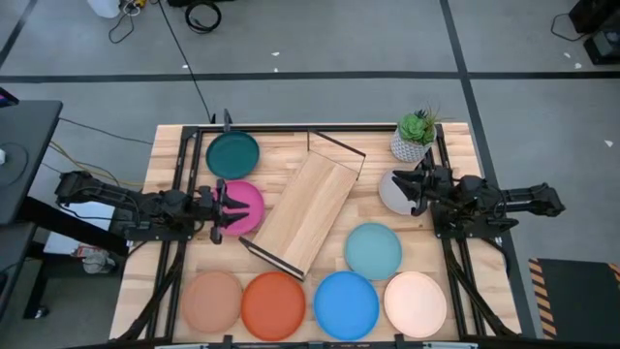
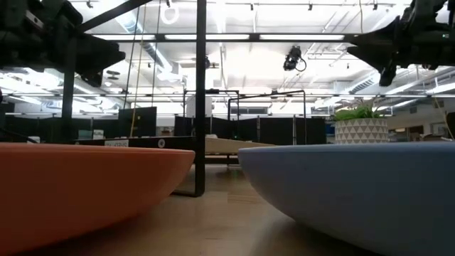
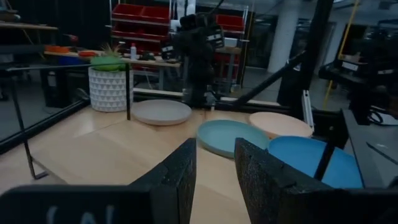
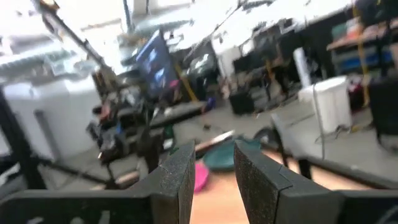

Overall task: Place and stack plates onto a shelf
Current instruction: Put the gray plate on the shelf

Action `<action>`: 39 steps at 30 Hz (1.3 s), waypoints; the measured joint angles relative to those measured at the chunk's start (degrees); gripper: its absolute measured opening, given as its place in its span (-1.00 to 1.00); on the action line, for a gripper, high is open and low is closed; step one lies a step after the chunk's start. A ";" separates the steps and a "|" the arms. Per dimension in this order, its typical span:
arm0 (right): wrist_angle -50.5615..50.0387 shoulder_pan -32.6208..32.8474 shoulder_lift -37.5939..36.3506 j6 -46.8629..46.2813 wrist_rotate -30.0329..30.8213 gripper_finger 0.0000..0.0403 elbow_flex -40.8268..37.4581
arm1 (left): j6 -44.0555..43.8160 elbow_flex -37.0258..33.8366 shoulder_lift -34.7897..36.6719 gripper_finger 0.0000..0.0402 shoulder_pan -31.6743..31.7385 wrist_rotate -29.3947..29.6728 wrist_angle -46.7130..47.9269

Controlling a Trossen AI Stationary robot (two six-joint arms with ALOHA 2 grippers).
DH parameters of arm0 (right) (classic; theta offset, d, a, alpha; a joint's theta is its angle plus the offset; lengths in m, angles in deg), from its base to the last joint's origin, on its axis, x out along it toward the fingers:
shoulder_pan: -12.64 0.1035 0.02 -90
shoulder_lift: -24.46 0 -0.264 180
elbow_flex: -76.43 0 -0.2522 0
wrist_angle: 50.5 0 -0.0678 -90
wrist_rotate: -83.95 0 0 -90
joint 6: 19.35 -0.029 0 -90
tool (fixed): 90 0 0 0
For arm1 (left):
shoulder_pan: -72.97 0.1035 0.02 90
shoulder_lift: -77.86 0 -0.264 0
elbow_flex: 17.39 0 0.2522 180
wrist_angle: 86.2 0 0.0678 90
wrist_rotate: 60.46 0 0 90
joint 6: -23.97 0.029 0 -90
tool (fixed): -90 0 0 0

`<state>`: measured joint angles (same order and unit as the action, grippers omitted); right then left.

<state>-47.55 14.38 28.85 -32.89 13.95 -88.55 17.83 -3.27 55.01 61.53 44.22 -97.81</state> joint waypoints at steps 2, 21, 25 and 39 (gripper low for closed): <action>-4.48 0.18 1.59 -0.32 -3.06 -0.43 2.69 | 0.72 0.00 0.00 -0.42 0.00 0.14 -0.99; -45.93 3.39 44.93 -13.05 9.32 -0.47 30.50 | 4.47 0.00 0.00 -0.42 0.00 0.17 -10.84; -54.59 2.33 53.20 -17.89 6.91 -0.47 35.35 | 1.64 0.00 0.00 -0.42 0.00 0.15 -10.83; -64.47 -5.40 70.00 -23.99 -6.13 -0.06 39.56 | 0.83 0.00 0.00 -0.42 0.00 0.15 -11.07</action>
<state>-112.02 8.98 98.84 -56.87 7.81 -48.99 18.66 -3.27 55.01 61.53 44.37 -108.89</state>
